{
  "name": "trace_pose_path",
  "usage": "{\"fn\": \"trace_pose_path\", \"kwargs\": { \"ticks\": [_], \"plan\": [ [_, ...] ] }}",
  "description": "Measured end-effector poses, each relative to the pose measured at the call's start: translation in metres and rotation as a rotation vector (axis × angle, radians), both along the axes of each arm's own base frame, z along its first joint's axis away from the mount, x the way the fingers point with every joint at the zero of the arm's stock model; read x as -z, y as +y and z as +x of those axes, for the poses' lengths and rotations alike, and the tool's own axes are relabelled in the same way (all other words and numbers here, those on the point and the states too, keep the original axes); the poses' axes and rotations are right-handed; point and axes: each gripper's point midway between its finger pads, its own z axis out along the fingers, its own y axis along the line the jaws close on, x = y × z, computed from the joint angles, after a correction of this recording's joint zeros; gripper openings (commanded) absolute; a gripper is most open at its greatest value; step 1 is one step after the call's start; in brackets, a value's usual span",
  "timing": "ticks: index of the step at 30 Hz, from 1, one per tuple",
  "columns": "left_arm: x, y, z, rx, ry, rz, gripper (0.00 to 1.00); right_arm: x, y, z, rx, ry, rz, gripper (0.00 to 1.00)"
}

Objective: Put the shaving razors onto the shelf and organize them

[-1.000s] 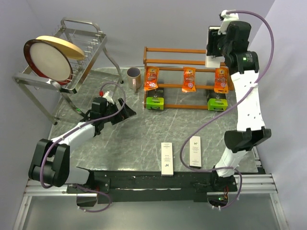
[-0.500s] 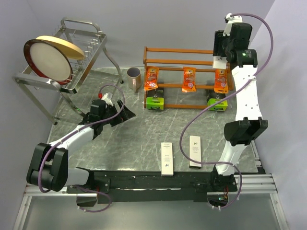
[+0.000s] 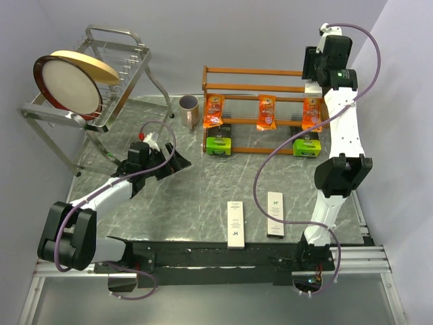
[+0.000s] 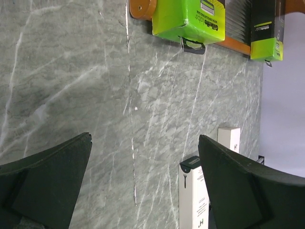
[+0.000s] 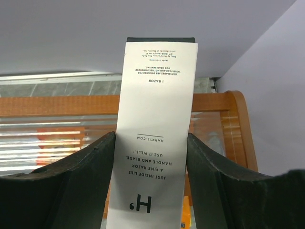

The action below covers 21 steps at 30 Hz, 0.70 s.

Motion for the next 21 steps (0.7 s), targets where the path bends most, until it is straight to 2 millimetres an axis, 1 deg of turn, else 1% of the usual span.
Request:
{"fn": "trace_pose_path", "kwargs": {
  "ticks": [4, 8, 13, 15, 19, 21],
  "plan": [
    [0.004, -0.001, 0.002, 0.000, 0.005, 0.001, 1.00, 0.002, -0.002, 0.005, 0.006, -0.007, -0.003, 0.68],
    [0.012, -0.001, 0.003, -0.001, 0.025, 0.004, 1.00, 0.014, -0.005, 0.013, 0.013, 0.009, -0.008, 0.72],
    [0.021, -0.001, 0.004, -0.003, 0.051, 0.008, 1.00, 0.026, -0.018, 0.018, 0.024, 0.027, -0.023, 0.76],
    [0.024, -0.002, 0.005, -0.003, 0.058, 0.009, 0.99, 0.025, -0.024, 0.018, 0.030, 0.026, -0.032, 0.78],
    [0.026, -0.003, 0.007, -0.004, 0.065, 0.009, 1.00, 0.021, -0.036, 0.021, 0.038, 0.005, -0.058, 0.79],
    [0.026, -0.003, 0.009, -0.004, 0.065, 0.008, 0.99, 0.020, -0.038, 0.022, 0.034, 0.001, -0.074, 0.79]
  ]
}}
